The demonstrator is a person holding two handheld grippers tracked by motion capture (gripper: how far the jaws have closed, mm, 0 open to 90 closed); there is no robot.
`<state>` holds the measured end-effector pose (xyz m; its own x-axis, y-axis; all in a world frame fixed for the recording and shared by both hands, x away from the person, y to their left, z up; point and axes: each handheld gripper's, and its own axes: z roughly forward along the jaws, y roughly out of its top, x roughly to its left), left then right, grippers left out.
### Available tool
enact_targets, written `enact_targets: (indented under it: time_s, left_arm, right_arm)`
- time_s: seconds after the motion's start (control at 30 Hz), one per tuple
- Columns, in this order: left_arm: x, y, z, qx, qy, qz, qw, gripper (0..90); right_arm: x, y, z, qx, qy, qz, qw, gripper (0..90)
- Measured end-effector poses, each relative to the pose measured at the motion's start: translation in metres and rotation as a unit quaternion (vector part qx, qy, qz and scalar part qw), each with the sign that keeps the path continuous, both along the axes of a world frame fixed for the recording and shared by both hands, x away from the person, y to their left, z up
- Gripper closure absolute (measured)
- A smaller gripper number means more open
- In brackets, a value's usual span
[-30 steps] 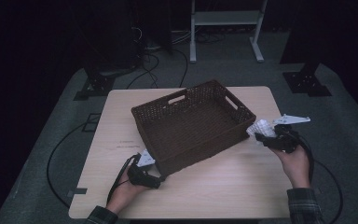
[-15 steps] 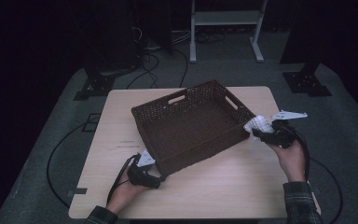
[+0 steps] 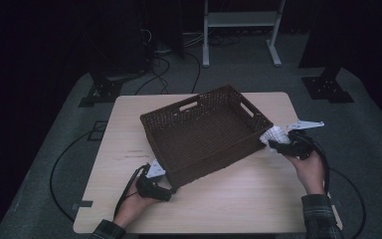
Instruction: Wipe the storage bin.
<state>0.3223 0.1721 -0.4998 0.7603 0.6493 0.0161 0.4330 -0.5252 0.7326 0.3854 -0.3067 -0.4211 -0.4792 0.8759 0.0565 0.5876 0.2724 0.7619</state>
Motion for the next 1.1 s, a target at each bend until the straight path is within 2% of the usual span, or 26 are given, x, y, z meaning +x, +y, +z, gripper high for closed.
enact_targets:
  time_s: [0.87,1.1]
  left_arm:
    - [0.000,0.000,0.000,0.000,0.000,-0.002,1.0000,9.2]
    - [0.000,0.000,0.000,0.000,0.000,-0.002,1.0000,9.2]
  right_arm:
    - [0.010,0.002,-0.039,-0.013,0.050,0.005,0.9987,53.5]
    - [0.011,0.002,-0.046,-0.014,0.056,0.006,0.9983,53.5]
